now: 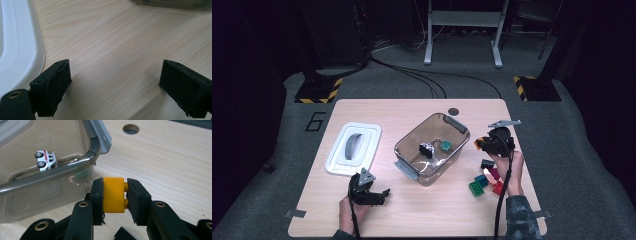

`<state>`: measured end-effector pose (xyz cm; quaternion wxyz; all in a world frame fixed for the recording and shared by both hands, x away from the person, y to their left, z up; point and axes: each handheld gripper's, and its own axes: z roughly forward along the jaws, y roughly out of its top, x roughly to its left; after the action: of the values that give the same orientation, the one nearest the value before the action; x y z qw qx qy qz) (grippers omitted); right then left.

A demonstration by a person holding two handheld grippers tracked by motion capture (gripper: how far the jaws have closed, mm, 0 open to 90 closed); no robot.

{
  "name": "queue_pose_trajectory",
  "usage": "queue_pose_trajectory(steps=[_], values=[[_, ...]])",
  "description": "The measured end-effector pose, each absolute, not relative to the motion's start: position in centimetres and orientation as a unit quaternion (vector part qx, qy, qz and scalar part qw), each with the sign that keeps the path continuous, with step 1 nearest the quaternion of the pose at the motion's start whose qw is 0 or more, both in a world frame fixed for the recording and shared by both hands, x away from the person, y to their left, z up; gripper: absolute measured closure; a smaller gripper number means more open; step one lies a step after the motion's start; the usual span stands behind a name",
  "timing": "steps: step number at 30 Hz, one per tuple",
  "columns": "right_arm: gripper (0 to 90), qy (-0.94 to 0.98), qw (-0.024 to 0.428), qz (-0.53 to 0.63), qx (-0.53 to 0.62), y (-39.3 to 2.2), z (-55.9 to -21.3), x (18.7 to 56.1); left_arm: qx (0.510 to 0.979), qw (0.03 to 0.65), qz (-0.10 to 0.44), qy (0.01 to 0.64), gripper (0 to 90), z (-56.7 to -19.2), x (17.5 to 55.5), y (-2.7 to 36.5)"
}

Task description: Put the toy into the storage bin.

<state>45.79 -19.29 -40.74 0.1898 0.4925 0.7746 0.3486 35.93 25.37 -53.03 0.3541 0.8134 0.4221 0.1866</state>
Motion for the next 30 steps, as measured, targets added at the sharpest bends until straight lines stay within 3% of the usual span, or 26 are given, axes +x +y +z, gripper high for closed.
queue_pose_trajectory(steps=[24, 30], values=[[67.7, 0.759, 0.233, 0.375, 0.479, -19.1, -36.1, 46.6, 0.814, 0.354, 0.188, 0.422, 10.2, -53.0, 35.9, 25.4], [67.7, 0.763, 0.226, 0.382, 0.469, -18.3, -35.8, 46.9, 0.813, 0.354, 0.187, 0.422, 10.2, -53.0, 35.9, 25.4]])
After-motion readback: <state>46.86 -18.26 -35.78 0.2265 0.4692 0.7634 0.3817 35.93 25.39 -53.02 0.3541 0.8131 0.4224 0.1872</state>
